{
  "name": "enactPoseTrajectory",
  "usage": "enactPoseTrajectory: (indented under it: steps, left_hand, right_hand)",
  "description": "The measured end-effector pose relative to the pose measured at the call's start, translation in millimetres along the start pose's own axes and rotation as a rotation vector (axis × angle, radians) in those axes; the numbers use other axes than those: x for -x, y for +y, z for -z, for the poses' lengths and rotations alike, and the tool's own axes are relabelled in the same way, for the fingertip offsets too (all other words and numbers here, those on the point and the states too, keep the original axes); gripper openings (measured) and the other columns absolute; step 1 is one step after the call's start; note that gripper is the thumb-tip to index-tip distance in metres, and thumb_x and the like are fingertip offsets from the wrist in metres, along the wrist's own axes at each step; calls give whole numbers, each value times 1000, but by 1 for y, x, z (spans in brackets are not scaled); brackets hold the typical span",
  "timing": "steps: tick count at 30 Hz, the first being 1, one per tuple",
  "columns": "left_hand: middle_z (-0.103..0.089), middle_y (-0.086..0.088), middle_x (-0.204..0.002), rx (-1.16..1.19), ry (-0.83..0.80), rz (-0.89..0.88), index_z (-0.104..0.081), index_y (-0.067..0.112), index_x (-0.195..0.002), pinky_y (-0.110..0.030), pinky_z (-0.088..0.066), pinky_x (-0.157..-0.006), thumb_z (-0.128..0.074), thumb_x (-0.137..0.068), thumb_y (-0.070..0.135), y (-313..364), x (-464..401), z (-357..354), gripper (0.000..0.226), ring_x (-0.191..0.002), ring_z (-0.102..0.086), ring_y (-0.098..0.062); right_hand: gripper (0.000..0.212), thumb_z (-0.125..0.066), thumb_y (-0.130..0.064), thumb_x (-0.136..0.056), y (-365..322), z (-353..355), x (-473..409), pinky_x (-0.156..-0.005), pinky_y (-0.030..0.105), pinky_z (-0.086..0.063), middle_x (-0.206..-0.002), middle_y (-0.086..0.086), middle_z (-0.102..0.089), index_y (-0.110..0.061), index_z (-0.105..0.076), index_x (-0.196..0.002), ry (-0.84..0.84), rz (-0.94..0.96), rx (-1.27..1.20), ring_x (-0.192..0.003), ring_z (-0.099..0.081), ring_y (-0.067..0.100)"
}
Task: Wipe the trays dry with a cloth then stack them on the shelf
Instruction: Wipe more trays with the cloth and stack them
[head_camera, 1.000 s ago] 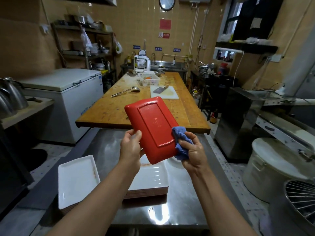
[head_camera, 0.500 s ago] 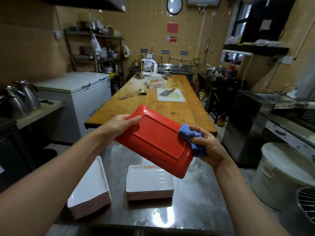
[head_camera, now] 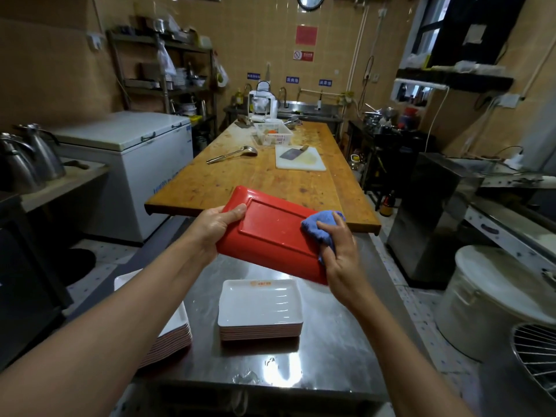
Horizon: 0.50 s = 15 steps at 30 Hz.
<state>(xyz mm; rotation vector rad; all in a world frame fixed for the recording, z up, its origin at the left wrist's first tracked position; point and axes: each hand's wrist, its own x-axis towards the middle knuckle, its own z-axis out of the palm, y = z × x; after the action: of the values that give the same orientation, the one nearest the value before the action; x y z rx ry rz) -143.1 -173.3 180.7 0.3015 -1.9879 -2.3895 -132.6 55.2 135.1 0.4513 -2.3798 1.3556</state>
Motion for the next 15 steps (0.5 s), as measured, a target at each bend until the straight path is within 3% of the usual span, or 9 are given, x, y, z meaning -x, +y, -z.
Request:
enactPoseTrajectory:
  steps: [3,5,7,10,15]
  left_hand:
    - [-70,-2,-59,113,55,30,-62,13,-93,-27,-55,-45,-62,-88,19,0,-1,-4,8,-48,-66,-15]
    - [-70,-3,-60,159,53,56,-60,12,-98,-27,-54,-43,-61,-89,20,2,1,-6,11,-49,-66,-16]
    - [-71,-3,-61,190,44,75,-59,11,-105,-28,-53,-42,-59,-90,21,3,3,-8,17,-50,-67,-16]
    - [-70,-3,-61,240,36,70,-58,13,-104,-30,-55,-44,-57,-92,21,2,9,-15,14,-51,-67,-16]
    - [-68,-8,-76,296,43,61,-58,14,-93,-33,-53,-59,-47,-97,28,-4,20,-24,18,-62,-65,-19]
  right_hand:
    - [43,-51,5,-88,-1,-1,18,-112,35,-16,-141,-12,-24,-16,-52,-126,-29,87,75,-138,-18,14]
    - [39,-51,-3,-90,-4,-1,25,-111,31,-16,-139,-15,-23,-15,-51,-128,18,143,118,-136,-17,12]
    - [37,-50,-10,-92,-7,-5,28,-111,34,-18,-143,-7,-30,-12,-52,-129,85,187,200,-139,-19,20]
    - [44,-57,-6,-88,-11,-21,30,-113,49,-20,-146,9,-40,-10,-52,-132,137,272,392,-140,-21,36]
    - [52,-48,-34,-89,-33,-58,33,-115,48,-15,-149,5,-37,-21,-42,-140,61,416,473,-141,-18,33]
